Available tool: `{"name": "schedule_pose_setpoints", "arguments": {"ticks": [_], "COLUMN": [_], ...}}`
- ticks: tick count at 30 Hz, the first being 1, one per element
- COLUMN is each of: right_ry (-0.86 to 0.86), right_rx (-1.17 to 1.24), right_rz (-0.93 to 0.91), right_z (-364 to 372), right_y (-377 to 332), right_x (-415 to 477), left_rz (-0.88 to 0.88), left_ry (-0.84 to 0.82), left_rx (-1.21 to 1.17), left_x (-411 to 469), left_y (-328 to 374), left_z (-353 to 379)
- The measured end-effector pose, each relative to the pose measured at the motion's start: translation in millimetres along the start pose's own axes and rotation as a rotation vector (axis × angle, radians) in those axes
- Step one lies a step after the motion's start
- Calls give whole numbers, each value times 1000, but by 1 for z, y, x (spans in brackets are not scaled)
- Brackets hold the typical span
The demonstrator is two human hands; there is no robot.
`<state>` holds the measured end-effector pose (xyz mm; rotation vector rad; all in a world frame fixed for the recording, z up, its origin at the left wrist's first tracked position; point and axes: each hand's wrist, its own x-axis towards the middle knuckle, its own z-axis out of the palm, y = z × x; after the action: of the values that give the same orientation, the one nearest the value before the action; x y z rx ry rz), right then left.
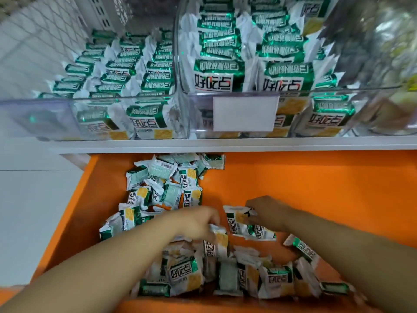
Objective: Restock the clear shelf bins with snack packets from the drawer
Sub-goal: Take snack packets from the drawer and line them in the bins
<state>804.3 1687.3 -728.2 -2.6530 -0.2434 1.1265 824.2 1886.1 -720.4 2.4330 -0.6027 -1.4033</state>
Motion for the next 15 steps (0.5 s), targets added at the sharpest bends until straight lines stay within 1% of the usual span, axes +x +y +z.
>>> {"name": "schedule_pose_setpoints", "arguments": {"ticks": [3,7,10,13,15], "right_ry": [75,108,165,231,286], "right_rx": [-93,-222,-319,-321,-305], "right_rz": [-45,-59,-94,-114,-147], "right_z": [-33,-70,-93,-110,-118], "right_y": [-7,-24,-39,-54,-61], "right_x": [-31,-82,-123,-164,-188], "left_rz": [16,54,98,125,196], "left_ry": [110,225,310,418,482], "left_rx": [25,83,33,-22,-151], "left_x": [-23,-63,-101,-137,-159], "left_y": [8,27,43,59,68], "left_z": [-22,-41,-51,-57,-59]}}
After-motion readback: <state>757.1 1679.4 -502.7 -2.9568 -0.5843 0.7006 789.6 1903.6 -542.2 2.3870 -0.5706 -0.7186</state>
